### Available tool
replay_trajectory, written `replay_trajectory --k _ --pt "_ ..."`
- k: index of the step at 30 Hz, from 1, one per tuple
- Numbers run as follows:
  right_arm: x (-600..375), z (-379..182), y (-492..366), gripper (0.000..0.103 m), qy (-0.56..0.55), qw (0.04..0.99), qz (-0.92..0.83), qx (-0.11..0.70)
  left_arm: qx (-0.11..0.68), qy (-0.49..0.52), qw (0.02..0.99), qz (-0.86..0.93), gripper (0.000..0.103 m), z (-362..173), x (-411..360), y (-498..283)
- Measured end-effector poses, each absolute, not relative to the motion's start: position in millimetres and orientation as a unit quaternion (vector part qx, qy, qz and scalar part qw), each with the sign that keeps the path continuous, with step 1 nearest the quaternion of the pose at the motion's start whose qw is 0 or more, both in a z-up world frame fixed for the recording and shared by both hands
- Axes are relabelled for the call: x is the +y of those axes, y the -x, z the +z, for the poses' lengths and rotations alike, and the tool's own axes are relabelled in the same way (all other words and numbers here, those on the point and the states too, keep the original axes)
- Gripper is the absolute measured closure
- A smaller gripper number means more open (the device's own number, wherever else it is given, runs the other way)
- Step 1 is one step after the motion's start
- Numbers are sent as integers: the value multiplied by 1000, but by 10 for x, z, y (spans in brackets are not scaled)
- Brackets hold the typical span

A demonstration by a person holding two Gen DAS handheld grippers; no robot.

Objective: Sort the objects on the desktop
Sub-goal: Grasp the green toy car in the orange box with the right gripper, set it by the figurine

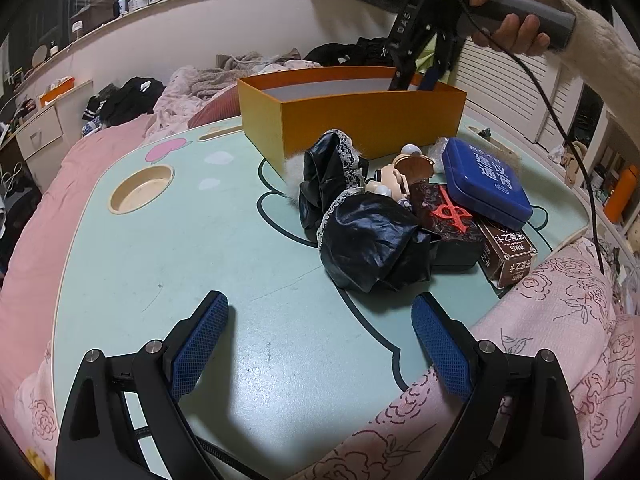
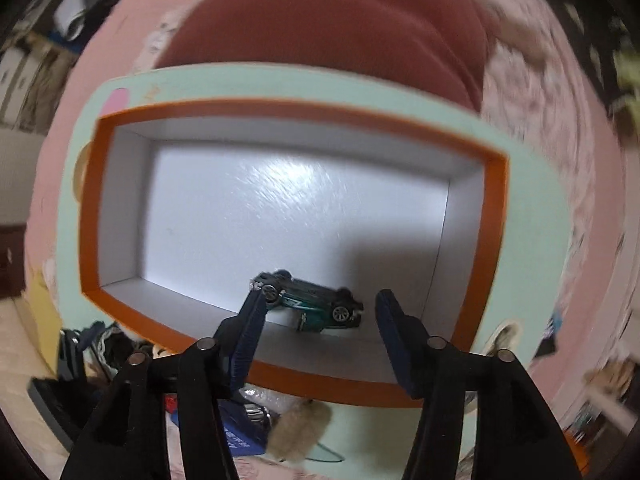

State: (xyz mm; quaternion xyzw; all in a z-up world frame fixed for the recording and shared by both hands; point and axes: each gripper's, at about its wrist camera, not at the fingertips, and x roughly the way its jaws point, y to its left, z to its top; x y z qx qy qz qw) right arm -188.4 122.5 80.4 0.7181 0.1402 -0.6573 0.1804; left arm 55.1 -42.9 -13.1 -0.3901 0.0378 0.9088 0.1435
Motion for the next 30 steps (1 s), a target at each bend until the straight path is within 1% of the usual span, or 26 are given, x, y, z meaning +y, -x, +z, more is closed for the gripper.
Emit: replay_trajectory --k 1,3,5,9,10,11,12,16,19,24,26,28,30 --pt "1184 738 1939 34 -724 176 -654 130 38 390 143 909 10 -133 -432 -554" --pt "1149 630 1919 27 -732 166 -650 118 37 389 144 909 10 -131 -437 -554" --pt "1073 575 1879 14 -731 159 -652 124 38 388 144 910 10 -123 -434 -560" --pt "891 412 1708 14 -722 129 -647 211 37 387 144 910 10 -118 -432 -568" --pt "869 414 1674 22 -723 137 -643 210 36 387 144 910 10 -119 -434 -569" --pt "872 416 1661 27 -732 145 -636 198 36 387 144 910 10 -120 -433 -573" --pt "884 418 1651 27 -741 149 -628 186 35 387 144 910 10 -122 -434 -574" --pt "889 440 1582 27 -738 146 -633 184 35 386 144 911 10 -125 -431 -579" --pt "923 525 1558 27 -729 154 -648 156 34 386 145 911 10 -125 -435 -578" --pt "1026 996 1425 27 -682 189 -698 112 35 385 144 911 10 -124 -430 -578" --pt "1049 1264 1223 27 -655 212 -718 103 34 385 144 911 10 -123 -429 -576" --pt "961 1379 1276 27 -639 238 -725 94 35 385 144 911 10 -123 -429 -575" --pt "907 1479 1032 27 -635 270 -719 79 36 385 143 911 10 -121 -424 -585"
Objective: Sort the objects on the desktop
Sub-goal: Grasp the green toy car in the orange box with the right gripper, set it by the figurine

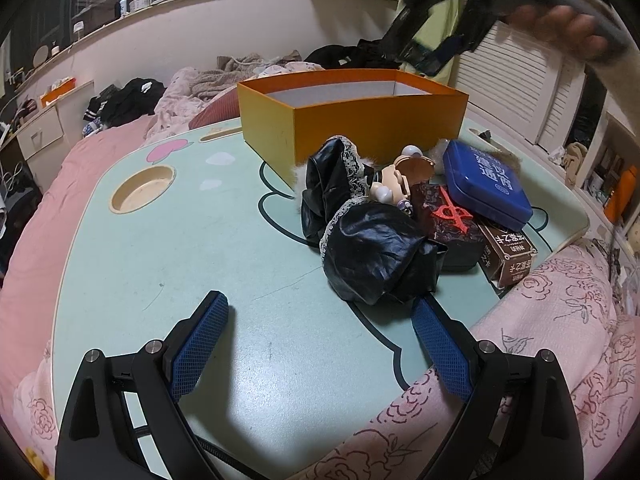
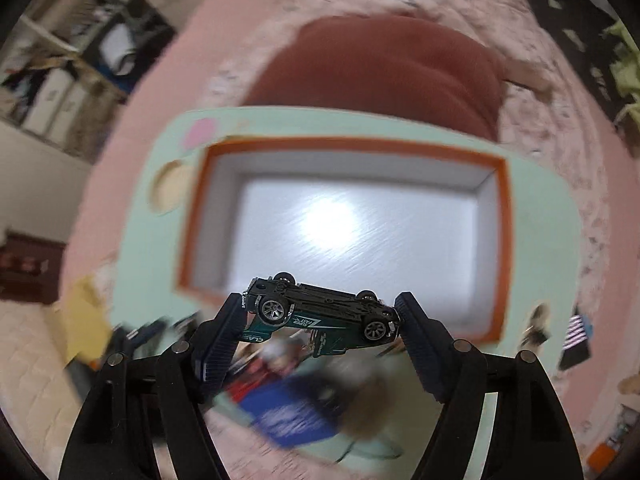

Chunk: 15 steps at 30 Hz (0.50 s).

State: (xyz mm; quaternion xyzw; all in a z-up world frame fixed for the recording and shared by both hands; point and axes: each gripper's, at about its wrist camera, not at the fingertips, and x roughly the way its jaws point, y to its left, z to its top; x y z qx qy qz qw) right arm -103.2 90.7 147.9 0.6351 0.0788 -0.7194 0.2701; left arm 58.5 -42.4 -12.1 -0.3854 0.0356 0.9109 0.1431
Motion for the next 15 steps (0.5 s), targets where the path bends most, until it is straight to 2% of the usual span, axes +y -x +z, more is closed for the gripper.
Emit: replay_trajectory --k 5,9,15 --pt "984 1206 836 27 -654 290 -696 69 35 384 142 912 10 -120 -425 -595" --pt "1059 1002 920 27 -622 292 -725 46 34 382 141 913 10 -126 -431 -602" --pt "1370 1171 830 20 -539 296 -789 -11 23 383 139 913 10 -141 -470 -605"
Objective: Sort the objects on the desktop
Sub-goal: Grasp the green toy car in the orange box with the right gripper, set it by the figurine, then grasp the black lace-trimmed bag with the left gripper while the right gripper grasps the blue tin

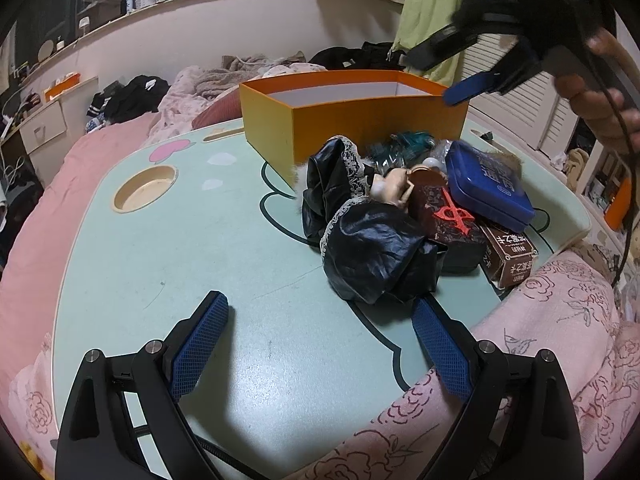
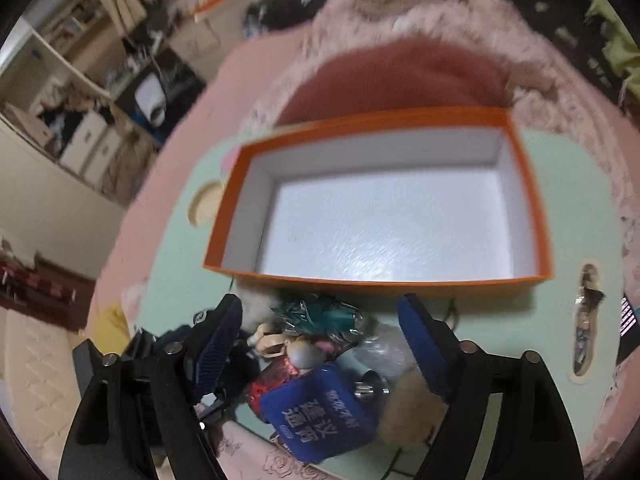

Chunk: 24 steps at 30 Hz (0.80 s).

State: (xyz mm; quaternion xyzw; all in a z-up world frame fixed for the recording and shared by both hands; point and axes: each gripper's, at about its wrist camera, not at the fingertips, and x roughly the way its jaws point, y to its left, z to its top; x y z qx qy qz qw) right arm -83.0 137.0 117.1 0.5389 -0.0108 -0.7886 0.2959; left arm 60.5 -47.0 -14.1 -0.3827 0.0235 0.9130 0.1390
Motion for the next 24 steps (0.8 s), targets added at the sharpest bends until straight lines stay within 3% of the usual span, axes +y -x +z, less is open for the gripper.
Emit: replay_trajectory --k 8,15,19,21,24 --pt "1809 1059 -115 18 -405 262 -875 46 21 381 133 915 10 -119 -449 -598" --pt "1951 531 -627 16 -402 270 -874 23 10 388 121 914 7 -125 -468 -566" --pt "1820 341 -720 0 -390 246 -884 81 7 396 110 912 1 -148 -461 -552" --pt "1725 273 -749 0 -375 234 -888 124 7 396 106 912 1 -160 -452 -556" --pt "1751 256 -735 0 -370 240 -889 125 4 396 102 913 0 -175 -457 -557"
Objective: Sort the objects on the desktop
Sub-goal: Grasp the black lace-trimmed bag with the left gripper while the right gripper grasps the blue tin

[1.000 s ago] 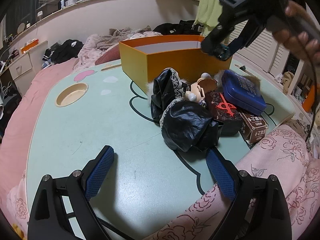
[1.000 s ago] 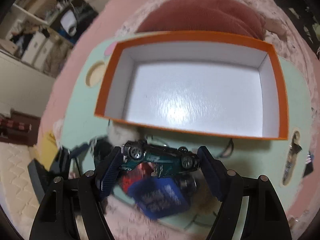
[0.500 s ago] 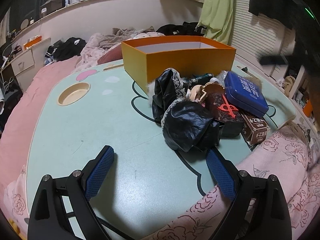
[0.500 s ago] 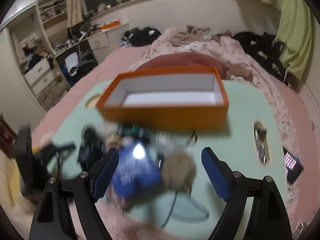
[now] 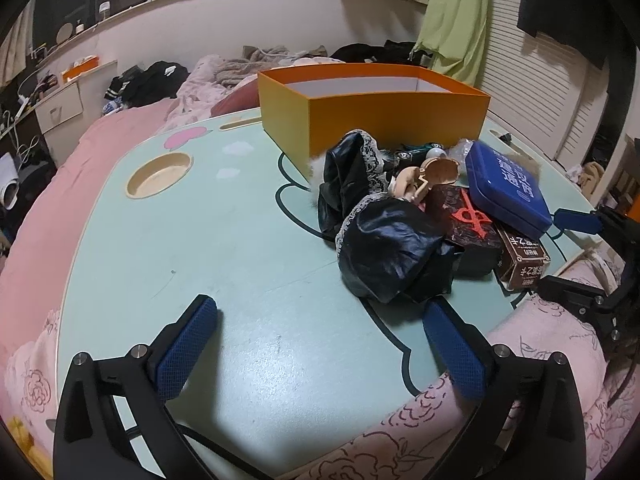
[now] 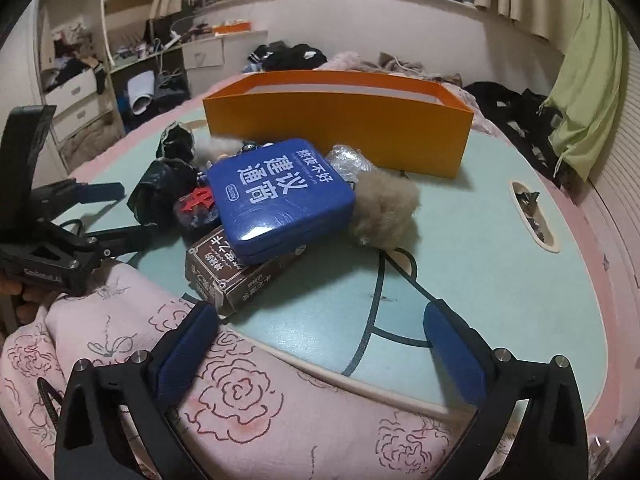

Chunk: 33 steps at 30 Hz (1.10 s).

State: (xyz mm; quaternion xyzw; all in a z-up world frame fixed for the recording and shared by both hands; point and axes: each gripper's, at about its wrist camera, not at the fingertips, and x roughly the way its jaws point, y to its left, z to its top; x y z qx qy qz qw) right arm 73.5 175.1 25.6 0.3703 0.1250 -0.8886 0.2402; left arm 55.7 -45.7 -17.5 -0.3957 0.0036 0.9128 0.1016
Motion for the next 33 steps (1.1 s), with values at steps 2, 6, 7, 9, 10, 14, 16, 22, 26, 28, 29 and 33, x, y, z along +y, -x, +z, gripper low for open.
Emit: replay_trajectory --k 2,6,7,9,10,14,16,22,26,28,29,33 --pt "1769 246 -732 0 -366 242 -890 125 4 395 99 913 0 -175 -448 -556" --pt "1784 246 -732 0 -364 244 -890 124 5 397 93 913 0 -173 -435 -558" --pt "1786 250 -734 0 -363 244 -891 123 5 396 93 913 0 -171 -433 -560" --pt "1783 238 -748 0 -362 244 -891 123 5 397 93 913 0 -173 -436 -564" --pt "1784 236 -745 0 -363 244 -891 122 5 397 92 913 0 -172 -438 -565" --pt "1800 238 -738 0 -364 249 -890 113 2 399 82 913 0 -177 -450 -584" --pt "1800 251 -739 0 -365 250 -890 108 -1 399 76 914 0 -183 -459 -600" --pt "1806 263 -733 0 -368 252 -889 103 -4 402 67 913 0 -189 -460 -601" --pt "1803 275 -715 0 -371 252 -888 102 -4 401 67 914 0 -192 -471 -603" --pt "1806 277 -715 0 -371 252 -888 102 -5 400 63 914 0 -187 -474 -614" --pt "1806 277 -714 0 -370 253 -888 102 -5 398 62 915 0 -188 -477 -628" --pt "1802 280 -714 0 -371 253 -888 100 -8 377 71 923 0 -116 -479 -730"
